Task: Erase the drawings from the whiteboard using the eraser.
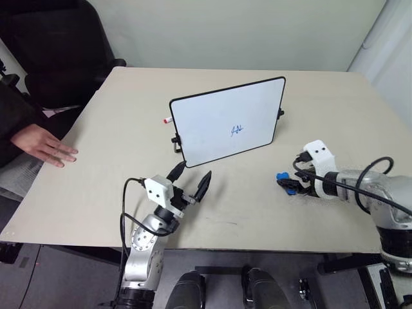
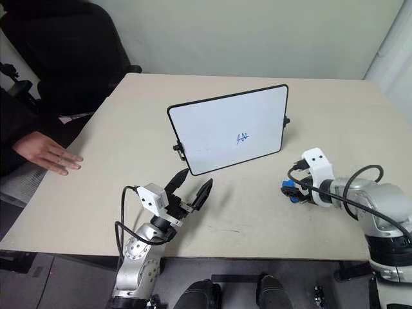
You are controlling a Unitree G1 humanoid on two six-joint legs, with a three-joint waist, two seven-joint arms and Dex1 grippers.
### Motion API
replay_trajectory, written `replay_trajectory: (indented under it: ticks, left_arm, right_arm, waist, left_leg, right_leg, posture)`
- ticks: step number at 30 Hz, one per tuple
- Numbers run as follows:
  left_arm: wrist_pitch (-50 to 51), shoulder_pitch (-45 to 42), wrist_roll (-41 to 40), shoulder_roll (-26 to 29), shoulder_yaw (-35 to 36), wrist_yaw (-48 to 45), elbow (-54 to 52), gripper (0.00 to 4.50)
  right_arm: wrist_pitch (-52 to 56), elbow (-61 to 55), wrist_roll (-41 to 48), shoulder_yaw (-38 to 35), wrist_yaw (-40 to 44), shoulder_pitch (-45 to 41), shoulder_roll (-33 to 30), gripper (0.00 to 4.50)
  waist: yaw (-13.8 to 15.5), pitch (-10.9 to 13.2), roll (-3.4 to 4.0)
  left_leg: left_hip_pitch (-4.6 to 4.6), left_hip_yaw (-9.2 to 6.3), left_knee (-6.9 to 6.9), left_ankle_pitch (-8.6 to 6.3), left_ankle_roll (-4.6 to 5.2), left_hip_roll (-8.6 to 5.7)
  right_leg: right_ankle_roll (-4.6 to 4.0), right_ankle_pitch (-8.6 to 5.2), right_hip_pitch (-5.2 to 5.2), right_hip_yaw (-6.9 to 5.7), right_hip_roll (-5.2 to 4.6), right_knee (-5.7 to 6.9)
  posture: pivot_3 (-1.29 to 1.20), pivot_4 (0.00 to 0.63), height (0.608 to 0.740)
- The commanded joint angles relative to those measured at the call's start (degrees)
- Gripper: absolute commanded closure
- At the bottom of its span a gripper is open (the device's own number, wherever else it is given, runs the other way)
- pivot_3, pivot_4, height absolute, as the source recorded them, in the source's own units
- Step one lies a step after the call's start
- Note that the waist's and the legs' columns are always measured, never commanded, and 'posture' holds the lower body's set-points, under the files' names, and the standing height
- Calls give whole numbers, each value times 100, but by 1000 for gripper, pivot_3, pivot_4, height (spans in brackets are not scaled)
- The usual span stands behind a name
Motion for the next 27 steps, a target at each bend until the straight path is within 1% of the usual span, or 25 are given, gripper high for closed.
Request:
replay_trajectory:
  ticks: [1, 6, 11, 14, 18, 19, 23, 25, 27]
  left_arm:
    - [-108, -11, 0, -57, 12, 21, -40, 0]
    - [-182, 70, 69, -130, 5, 94, -81, 0]
    - [-251, 219, 89, -179, -4, 197, -268, 0]
    - [-248, 317, 107, -200, -34, 251, -368, 0]
    - [-237, 420, 100, -228, -74, 297, -446, 0]
    - [-237, 441, 100, -237, -81, 300, -459, 0]
    - [-222, 492, 89, -260, -79, 309, -501, 0]
    - [-219, 520, 73, -254, -79, 294, -525, 0]
    - [-211, 545, 66, -253, -86, 287, -552, 0]
  right_arm:
    - [81, 149, -104, 236, 128, -271, -141, 613]
    - [119, 540, -227, 696, 316, -622, -274, 613]
    - [128, 902, -266, 857, 507, -899, -258, 613]
    - [114, 1053, -321, 1022, 656, -1004, -333, 1159]
    - [62, 1104, -350, 1249, 911, -1087, -482, 2488]
    - [13, 1076, -339, 1313, 1021, -1078, -535, 2888]
    - [-11, 997, -336, 1454, 1251, -1029, -629, 4098]
    - [-45, 941, -364, 1539, 1328, -1006, -663, 4278]
    - [-68, 893, -378, 1576, 1394, -992, -675, 4280]
  waist:
    - [-2, 0, 0]
    - [-6, 0, 0]
    - [-7, 0, 0]
    - [-9, 0, 0]
    - [-7, 0, 0]
    - [-7, 0, 0]
    - [-6, 0, 0]
    - [-7, 0, 0]
    - [-7, 0, 0]
  left_leg:
    - [0, 1, 0, 0, 0, 0]
    - [1, 1, 0, 0, 1, 0]
    - [1, 0, 0, -1, 1, 2]
    - [1, 0, 0, -1, 1, 1]
    - [0, 0, 0, -1, 1, 2]
    - [1, 1, -1, -2, 2, 1]
    - [0, 1, -2, -2, 1, 2]
    - [1, 1, -2, -2, 1, 2]
    - [1, 0, -2, -2, 2, 2]
  right_leg:
    - [-1, 0, 0, 0, 0, 0]
    - [-2, 0, -2, 1, -1, 2]
    - [-2, 0, -4, 1, 0, 4]
    - [-3, -1, -4, 1, 0, 3]
    - [-4, -1, -4, 1, 0, 4]
    - [-5, -1, -4, 1, 0, 4]
    - [-7, -3, -4, 1, 0, 4]
    - [-7, -4, -4, 1, 1, 4]
    - [-8, -4, -4, 0, 1, 4]
  posture:
    - [0, 150, 740]
    - [0, 150, 740]
    - [0, 150, 740]
    - [0, 150, 740]
    - [0, 150, 740]
    - [0, 150, 740]
    - [0, 150, 740]
    - [0, 150, 740]
    - [0, 150, 740]
